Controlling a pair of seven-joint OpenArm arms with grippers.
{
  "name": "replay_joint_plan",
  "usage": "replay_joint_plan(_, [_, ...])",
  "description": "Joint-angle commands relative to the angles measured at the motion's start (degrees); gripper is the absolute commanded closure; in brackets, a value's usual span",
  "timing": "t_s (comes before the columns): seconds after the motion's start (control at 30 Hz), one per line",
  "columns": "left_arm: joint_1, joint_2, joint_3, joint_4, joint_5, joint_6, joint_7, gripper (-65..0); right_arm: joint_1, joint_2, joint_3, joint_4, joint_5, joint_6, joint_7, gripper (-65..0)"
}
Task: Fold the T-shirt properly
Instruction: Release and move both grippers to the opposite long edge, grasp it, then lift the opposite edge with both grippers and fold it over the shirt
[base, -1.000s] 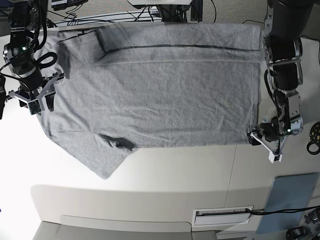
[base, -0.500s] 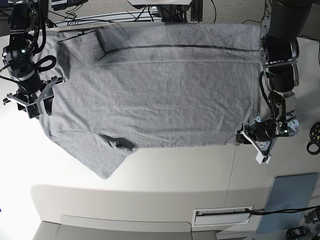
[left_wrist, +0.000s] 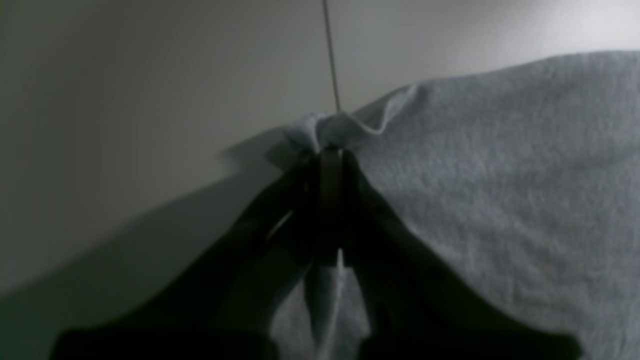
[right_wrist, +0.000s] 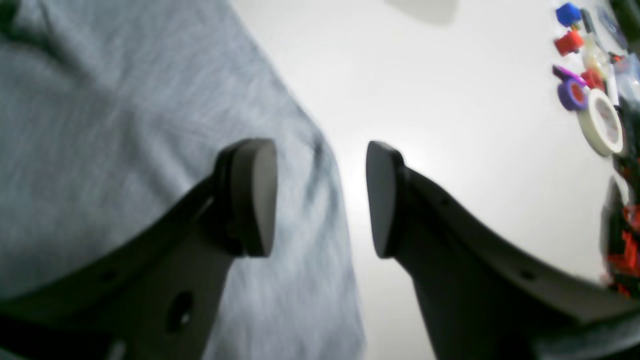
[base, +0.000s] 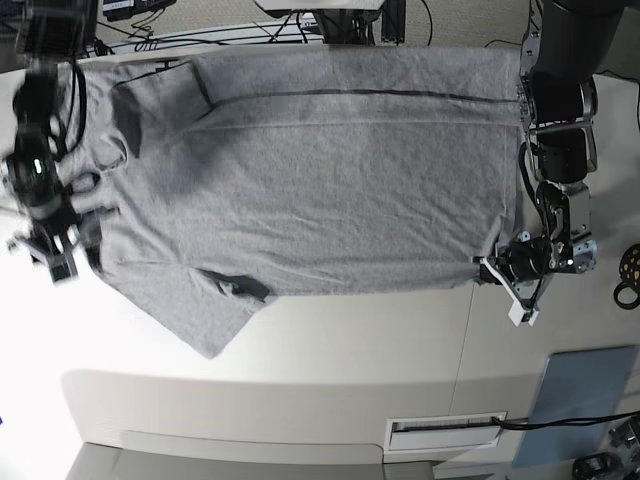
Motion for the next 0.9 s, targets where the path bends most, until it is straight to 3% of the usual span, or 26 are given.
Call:
replay_joint_plan(0.0, [-0.8,-0.5,0.0,0.5,0.6,0.0,0.9,0.0,4.5,1.0,-1.6,-1.9,0.2,-0.7,0.3,-28.8])
replay_joint_plan(0.2, [0.1,-0.5,0.0,0.5,2.0,0.2,0.9,0.0,25.4,0.7,-17.0,-22.3,0.9,-0.9,-6.8,-28.8])
replay_joint_plan(0.43, [0.0,-0.5,0.0,0.5,2.5,0.2,0.9,0.0,42.1,-3.4,-28.0,-48.7,1.5,0.2,-3.0,-28.8])
replay_joint_plan(0.6, [0.0,-0.5,0.0,0.5,2.5,0.2,1.3,0.0,48.7,-5.7,-30.1,-66.5,0.4,2.4,3.3,-28.8])
replay_joint_plan(0.73, [0.0,-0.5,0.0,0.5,2.5,0.2,1.3,0.0,49.9,-5.9,-30.1,-74.1,-4.1,2.5,9.7,-28.8])
replay_joint_plan(0.87, [0.0,-0.5,0.0,0.5,2.5,0.2,1.3,0.0,48.5,-5.9,-30.1,-75.2,-5.2,2.6,9.1,-28.8])
